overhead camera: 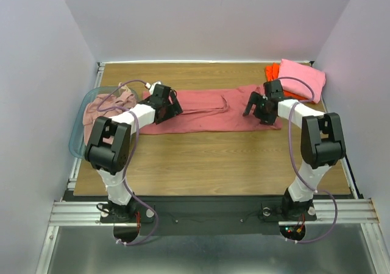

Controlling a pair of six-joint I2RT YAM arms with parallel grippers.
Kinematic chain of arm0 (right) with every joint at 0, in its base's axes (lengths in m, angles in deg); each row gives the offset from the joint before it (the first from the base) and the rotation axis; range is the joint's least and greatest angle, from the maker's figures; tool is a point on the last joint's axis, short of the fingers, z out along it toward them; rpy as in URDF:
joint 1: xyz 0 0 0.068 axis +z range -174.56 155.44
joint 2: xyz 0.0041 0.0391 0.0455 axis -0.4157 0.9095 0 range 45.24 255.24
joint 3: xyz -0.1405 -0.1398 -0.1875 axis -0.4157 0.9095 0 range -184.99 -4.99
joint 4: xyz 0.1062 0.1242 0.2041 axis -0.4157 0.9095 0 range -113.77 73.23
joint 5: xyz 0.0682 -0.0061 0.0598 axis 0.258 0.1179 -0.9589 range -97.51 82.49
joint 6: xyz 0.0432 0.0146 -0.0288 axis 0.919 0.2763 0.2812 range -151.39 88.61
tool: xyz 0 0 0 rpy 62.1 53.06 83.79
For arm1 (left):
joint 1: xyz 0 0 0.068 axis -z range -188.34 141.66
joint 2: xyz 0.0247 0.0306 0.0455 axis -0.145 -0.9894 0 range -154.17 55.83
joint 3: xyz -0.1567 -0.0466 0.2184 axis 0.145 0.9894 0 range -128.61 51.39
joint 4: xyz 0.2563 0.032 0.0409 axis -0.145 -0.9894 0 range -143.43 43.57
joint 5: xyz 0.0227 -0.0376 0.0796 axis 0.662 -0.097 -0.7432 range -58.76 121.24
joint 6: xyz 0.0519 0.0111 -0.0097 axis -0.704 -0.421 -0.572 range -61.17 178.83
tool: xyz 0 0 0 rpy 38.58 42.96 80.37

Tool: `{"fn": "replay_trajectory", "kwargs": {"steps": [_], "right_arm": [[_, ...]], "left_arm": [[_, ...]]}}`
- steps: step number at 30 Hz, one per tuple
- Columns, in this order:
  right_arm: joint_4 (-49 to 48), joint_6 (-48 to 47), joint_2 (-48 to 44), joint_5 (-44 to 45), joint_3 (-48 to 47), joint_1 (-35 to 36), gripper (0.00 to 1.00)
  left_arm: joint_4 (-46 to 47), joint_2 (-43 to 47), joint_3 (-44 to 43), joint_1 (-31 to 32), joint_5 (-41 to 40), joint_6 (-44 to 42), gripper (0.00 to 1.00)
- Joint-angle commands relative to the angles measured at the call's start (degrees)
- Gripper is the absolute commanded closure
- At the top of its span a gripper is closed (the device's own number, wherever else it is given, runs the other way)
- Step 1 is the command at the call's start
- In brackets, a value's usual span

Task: Fold and stack the t-shirts
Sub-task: Fold the tshirt

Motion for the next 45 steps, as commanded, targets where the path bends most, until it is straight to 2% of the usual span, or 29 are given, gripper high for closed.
{"fn": "replay_trajectory", "kwargs": {"steps": [1, 4, 5, 7, 9, 15, 17, 18, 22, 23, 25, 29, 31, 34, 35, 37, 38, 39, 40, 41, 42, 44, 45], "right_arm": [[-3.1, -1.6, 5.5, -1.3, -3.0, 0.6, 0.00], [-3.0, -5.2, 11.0, -1.5, -9.0, 1.4, 0.00], [-3.0, -5.7, 12.5, -1.5, -11.1, 1.4, 0.00], [-3.0, -8.8, 17.3, -3.7, -17.3, 3.4, 0.00], [-2.7, -10.1, 21.4, -4.8, -22.1, 4.9, 0.00], [-0.7, -12.5, 37.1, -10.4, -42.4, 7.0, 0.00], [-0.8, -12.1, 40.4, -12.8, -51.7, 7.1, 0.00], [-0.7, -12.1, 44.2, -13.8, -57.7, 7.3, 0.00], [-0.8, -10.5, 49.0, -15.6, -66.3, 7.5, 0.00], [-0.8, -10.9, 48.7, -14.3, -70.5, 7.6, 0.00], [-0.8, -11.4, 47.1, -13.9, -71.2, 7.6, 0.00], [-0.9, -10.9, 39.9, -16.0, -68.6, 7.6, 0.00], [-0.8, -10.6, 35.1, -16.6, -67.0, 7.7, 0.00], [-0.8, -10.6, 28.1, -16.0, -58.3, 8.1, 0.00], [-0.9, -10.8, 22.2, -15.7, -54.0, 9.0, 0.00], [-0.8, -10.6, 16.4, -10.4, -39.9, 12.0, 0.00], [-0.8, -9.8, 9.5, -3.6, -34.5, 13.4, 0.00], [-0.9, -8.3, 6.3, 0.1, -29.4, 14.7, 0.00], [-0.8, -7.0, 2.8, 2.6, -18.1, 16.0, 0.00], [-0.9, -3.6, -3.2, 7.7, -13.4, 18.6, 0.00], [-0.8, 0.8, -6.6, 10.0, -4.1, 21.5, 0.00], [-0.9, 3.9, -11.9, 12.2, 3.6, 24.4, 0.00], [-0.8, 5.9, -17.4, 13.5, 6.7, 25.7, 0.00]], "left_arm": [[0.5, 0.8, 1.8, 0.3, 0.6, 1.0, 0.12], [2.2, 3.1, 11.2, 1.2, 1.1, 3.9, 0.12], [2.7, 3.9, 11.2, 2.2, 1.1, 4.4, 0.12], [3.6, 6.6, 18.4, 6.5, 1.2, 7.7, 0.12], [4.2, 8.2, 21.7, 10.2, 2.4, 10.7, 0.12], [13.3, 14.9, 32.8, 30.0, 9.8, 27.4, 0.12], [15.9, 14.6, 32.8, 37.3, 10.0, 31.7, 0.12], [16.9, 14.0, 31.0, 38.7, 9.9, 32.3, 0.12], [14.6, 10.0, 22.7, 42.8, 8.6, 29.2, 0.12], [10.7, 9.9, 15.5, 45.5, 5.8, 27.0, 0.12], [9.6, 11.0, 12.3, 46.2, 2.9, 25.3, 0.12], [1.8, 15.7, 7.6, 47.9, -1.9, 22.2, 0.12], [0.2, 20.5, 8.1, 48.5, -4.4, 22.0, 0.12], [-4.0, 28.0, 12.1, 48.7, -9.2, 23.8, 0.12], [-8.8, 29.8, 14.5, 48.7, -11.1, 26.7, 0.11], [-15.3, 34.6, 16.5, 48.5, -17.3, 30.7, 0.11], [-22.0, 36.1, 18.4, 48.4, -18.4, 35.2, 0.11], [-25.1, 37.5, 19.4, 48.2, -19.3, 37.3, 0.11], [-27.9, 40.2, 20.4, 48.2, -20.8, 39.2, 0.11], [-33.2, 41.6, 22.8, 48.0, -21.2, 43.6, 0.11], [-35.4, 44.4, 23.9, 47.9, -21.4, 44.9, 0.11], [-39.2, 47.3, 27.0, 47.4, -21.0, 46.4, 0.10], [-39.8, 48.6, 27.9, 47.3, -20.3, 47.5, 0.10]]}}
